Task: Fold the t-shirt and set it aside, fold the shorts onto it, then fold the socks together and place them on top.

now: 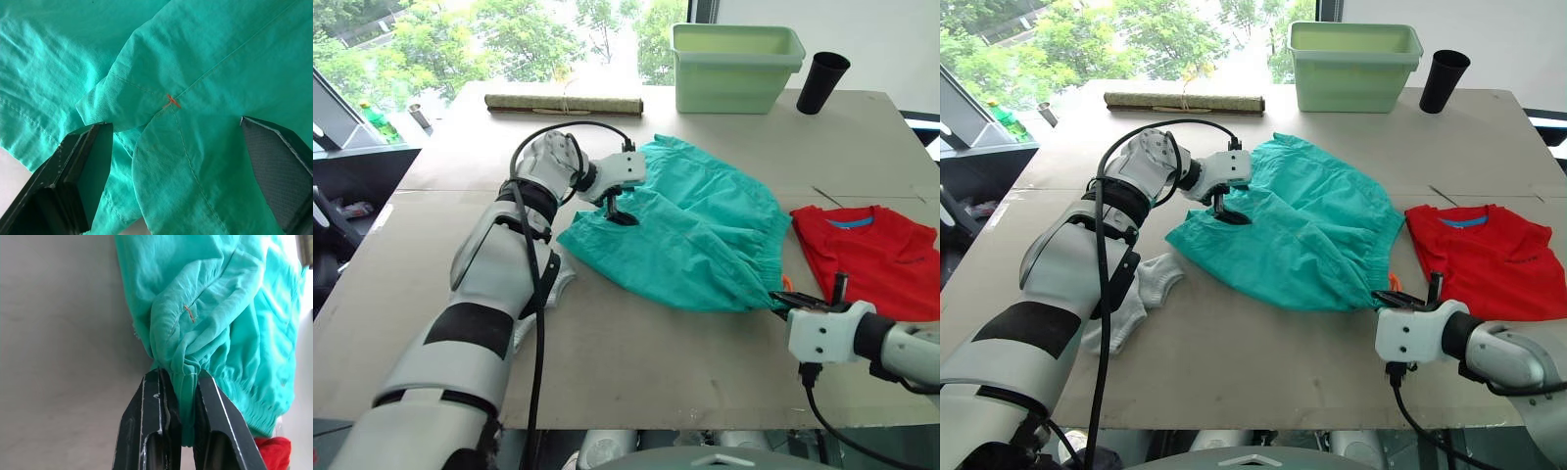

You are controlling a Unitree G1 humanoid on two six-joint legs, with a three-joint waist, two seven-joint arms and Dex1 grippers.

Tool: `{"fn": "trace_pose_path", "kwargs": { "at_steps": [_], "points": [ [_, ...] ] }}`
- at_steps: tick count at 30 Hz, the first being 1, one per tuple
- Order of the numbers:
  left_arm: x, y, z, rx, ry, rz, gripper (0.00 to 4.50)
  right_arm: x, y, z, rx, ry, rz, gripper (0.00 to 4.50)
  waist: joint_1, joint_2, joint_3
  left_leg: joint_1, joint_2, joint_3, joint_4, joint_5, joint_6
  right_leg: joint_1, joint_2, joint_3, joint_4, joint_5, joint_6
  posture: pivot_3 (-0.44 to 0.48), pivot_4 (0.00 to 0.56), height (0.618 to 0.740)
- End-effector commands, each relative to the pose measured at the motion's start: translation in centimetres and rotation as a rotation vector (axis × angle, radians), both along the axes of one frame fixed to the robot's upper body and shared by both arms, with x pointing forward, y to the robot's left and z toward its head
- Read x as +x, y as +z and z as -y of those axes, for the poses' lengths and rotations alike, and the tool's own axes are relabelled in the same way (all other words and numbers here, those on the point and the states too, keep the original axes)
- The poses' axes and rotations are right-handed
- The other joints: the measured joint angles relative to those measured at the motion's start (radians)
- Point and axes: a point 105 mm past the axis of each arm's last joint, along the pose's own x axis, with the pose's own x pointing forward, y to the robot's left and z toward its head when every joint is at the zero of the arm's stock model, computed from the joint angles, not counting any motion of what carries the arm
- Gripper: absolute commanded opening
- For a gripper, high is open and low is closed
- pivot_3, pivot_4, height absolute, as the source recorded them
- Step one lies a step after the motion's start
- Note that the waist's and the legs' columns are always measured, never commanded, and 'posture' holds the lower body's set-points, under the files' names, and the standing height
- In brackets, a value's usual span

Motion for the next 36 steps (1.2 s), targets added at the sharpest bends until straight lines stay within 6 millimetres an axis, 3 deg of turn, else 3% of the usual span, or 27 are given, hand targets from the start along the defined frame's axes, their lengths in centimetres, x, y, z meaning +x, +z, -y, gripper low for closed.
{"fn": "trace_pose_path", "kwargs": {
  "at_steps": [1,4,8,9,13,14,18,21,23,24,27,30,33,36],
  "points": [
    [-0.3,-0.4,-0.8,0.001,0.022,-0.039,4.42,0.2,1.3,0.1,0.001,-0.003,0.068,0.0,0.0,0.0,0.0,0.0,0.0,0.0,0.0,0.0,0.0,0.0,0.0,0.0,0.0,0.0,0.0,0.0,0.15,0.74],
    [-0.6,-1.9,-1.4,0.012,0.052,-0.074,3.65,0.5,1.3,0.5,0.023,-0.032,0.061,0.0,0.0,0.0,0.0,0.002,0.0,0.0,0.001,0.0,0.0,0.002,0.0,0.0,0.0,0.0,0.0,0.0,0.15,0.74],
    [-0.4,-2.4,-1.8,-0.031,0.112,-0.089,2.0,0.7,0.8,0.8,0.03,-0.046,0.04,0.0,0.002,0.0,0.0,0.002,0.0,-0.001,0.001,0.0,0.0,0.003,0.0,0.0,0.0,0.0,0.0,0.0,0.15,0.74],
    [-0.5,-2.3,-1.7,-0.058,0.122,-0.104,1.78,0.8,0.8,0.9,0.031,-0.048,0.037,0.0,0.002,0.0,0.0,0.002,0.0,-0.001,0.001,0.0,0.0,0.003,0.0,-0.001,0.0,0.0,0.0,0.0,0.15,0.74],
    [-0.5,-0.8,-1.9,-0.186,0.13,-0.102,0.14,1.3,0.7,1.1,0.042,-0.055,0.039,0.0,0.0,0.0,0.0,0.002,0.0,-0.001,0.003,0.0,0.0,0.003,0.0,0.0,0.001,0.0,0.0,0.0,0.15,0.74],
    [-0.5,-0.3,-1.9,-0.228,0.129,-0.099,0.02,1.5,0.9,1.1,0.049,-0.057,0.047,0.0,0.0,0.0,0.0,0.002,0.0,-0.001,0.003,0.0,0.0,0.003,0.0,0.0,0.001,0.0,0.0,0.0,0.15,0.74],
    [-1.1,2.3,-3.8,-0.405,0.062,0.03,0.02,2.6,1.3,1.1,0.095,-0.085,0.068,0.0,-0.003,0.0,0.0,0.002,0.0,-0.001,0.003,0.0,0.0,0.003,-0.001,0.0,0.001,0.0,0.0,0.0,0.15,0.74],
    [-2.3,2.5,-5.6,-0.5,0.079,0.142,0.02,2.8,1.5,1.2,0.129,-0.098,0.052,0.0,-0.009,0.002,-0.001,0.002,0.001,-0.003,0.003,0.0,0.0,0.003,-0.002,0.002,0.001,0.0,0.0,0.0,0.15,0.74],
    [-4.8,1.4,-6.4,-0.543,0.1,0.085,0.02,3.0,1.5,1.4,0.132,-0.099,0.047,0.0,-0.011,0.002,-0.001,0.002,0.001,-0.003,0.003,0.0,-0.001,0.003,-0.003,0.002,0.0,0.0,0.0,0.0,0.15,0.74],
    [-6.0,0.8,-6.5,-0.571,0.124,0.05,0.81,3.1,1.4,1.4,0.133,-0.096,0.039,0.0,-0.015,0.002,-0.001,0.002,0.001,-0.004,0.003,0.0,-0.001,0.003,-0.004,0.002,0.0,0.0,0.0,0.0,0.15,0.74],
    [-9.1,-0.8,-7.3,-0.619,0.21,-0.034,2.08,3.0,1.2,1.3,0.127,-0.07,0.019,0.0,-0.009,0.002,-0.001,0.001,0.001,-0.005,0.004,0.0,-0.001,0.003,-0.004,0.001,0.0,0.0,0.0,0.0,0.15,0.74],
    [-11.2,-0.9,-8.6,-0.636,0.279,-0.146,3.54,2.7,0.8,1.0,0.097,-0.018,-0.003,0.0,0.002,0.002,-0.001,0.002,0.001,-0.006,0.006,0.0,0.0,0.004,-0.004,0.001,0.002,0.0,0.0,0.0,0.15,0.74],
    [-10.6,0.6,-9.5,-0.631,0.321,-0.141,3.54,2.5,0.4,0.8,0.082,0.016,-0.018,0.0,0.013,0.002,-0.001,0.002,0.0,-0.007,0.006,0.0,0.0,0.004,-0.004,0.001,0.005,0.0,0.0,0.0,0.15,0.74],
    [-9.2,1.9,-9.2,-0.601,0.309,-0.144,3.54,2.3,0.0,0.7,0.072,0.026,-0.026,0.0,0.022,0.002,-0.001,0.002,-0.003,-0.008,0.007,0.0,0.0,0.004,-0.005,0.001,0.007,0.0,0.0,0.0,0.15,0.74]
  ]
}}
